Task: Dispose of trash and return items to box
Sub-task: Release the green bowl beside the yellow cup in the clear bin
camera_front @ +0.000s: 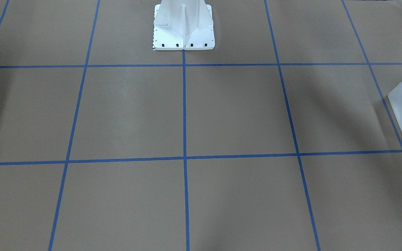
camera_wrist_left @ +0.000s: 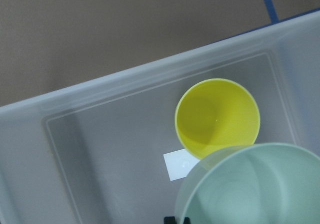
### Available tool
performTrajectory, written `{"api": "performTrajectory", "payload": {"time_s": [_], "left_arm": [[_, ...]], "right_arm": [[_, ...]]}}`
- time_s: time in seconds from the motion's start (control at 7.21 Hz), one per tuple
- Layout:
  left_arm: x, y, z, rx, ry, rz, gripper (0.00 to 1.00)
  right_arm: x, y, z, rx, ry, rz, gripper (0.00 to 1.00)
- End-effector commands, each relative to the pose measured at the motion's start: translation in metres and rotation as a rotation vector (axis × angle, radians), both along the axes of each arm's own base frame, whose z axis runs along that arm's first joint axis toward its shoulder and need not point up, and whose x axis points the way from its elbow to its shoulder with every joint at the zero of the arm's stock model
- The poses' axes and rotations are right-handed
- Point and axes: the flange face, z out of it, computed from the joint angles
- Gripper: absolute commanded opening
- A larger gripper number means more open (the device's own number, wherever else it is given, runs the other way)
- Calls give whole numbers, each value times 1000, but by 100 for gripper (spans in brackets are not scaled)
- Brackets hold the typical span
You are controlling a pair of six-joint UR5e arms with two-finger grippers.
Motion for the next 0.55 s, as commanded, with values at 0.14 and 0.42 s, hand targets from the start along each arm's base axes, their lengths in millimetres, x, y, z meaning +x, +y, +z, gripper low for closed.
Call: {"api": "performTrajectory", "payload": {"time_s": [0.14, 0.42], "left_arm": [[-1, 12, 23, -32, -5, 1, 0], [-3, 5, 26, -37, -9, -1, 0]], "right_arm": [[-2, 0, 1, -2, 0, -3, 100], [-5, 0, 1, -4, 0, -7, 100]]}}
